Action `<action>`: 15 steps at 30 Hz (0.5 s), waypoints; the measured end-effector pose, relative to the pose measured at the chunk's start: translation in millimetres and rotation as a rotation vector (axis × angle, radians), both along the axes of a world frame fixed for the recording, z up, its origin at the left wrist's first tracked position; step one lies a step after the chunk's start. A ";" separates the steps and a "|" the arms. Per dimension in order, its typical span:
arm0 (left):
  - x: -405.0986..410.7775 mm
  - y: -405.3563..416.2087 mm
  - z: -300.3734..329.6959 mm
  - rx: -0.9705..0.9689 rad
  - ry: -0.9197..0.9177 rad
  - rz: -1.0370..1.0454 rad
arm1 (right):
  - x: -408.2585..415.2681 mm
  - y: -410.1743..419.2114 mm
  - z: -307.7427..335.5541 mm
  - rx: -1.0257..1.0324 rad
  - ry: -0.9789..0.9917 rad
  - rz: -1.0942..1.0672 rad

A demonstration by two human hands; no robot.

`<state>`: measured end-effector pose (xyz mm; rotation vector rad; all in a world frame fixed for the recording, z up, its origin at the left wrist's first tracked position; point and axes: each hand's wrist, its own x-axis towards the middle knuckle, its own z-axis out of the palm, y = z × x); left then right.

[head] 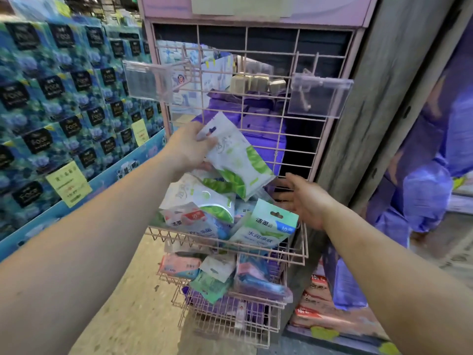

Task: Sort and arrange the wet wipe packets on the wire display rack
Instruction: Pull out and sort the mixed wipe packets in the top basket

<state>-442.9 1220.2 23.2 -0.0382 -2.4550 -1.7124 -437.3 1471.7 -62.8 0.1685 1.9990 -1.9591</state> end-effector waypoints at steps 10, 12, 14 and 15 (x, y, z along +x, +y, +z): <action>2.9 -20.4 -17.2 0.347 -0.004 0.120 | -5.4 -23.1 -4.9 0.924 0.418 -0.053; 6.9 -17.4 -14.9 0.308 0.027 0.067 | -2.6 -12.7 -10.2 0.865 0.424 -0.107; 9.1 -11.5 -9.7 0.273 0.073 -0.019 | 4.3 4.5 -15.4 0.749 0.413 -0.160; 8.6 -6.5 -7.1 0.258 0.087 -0.057 | 8.9 13.3 -17.5 0.682 0.399 -0.185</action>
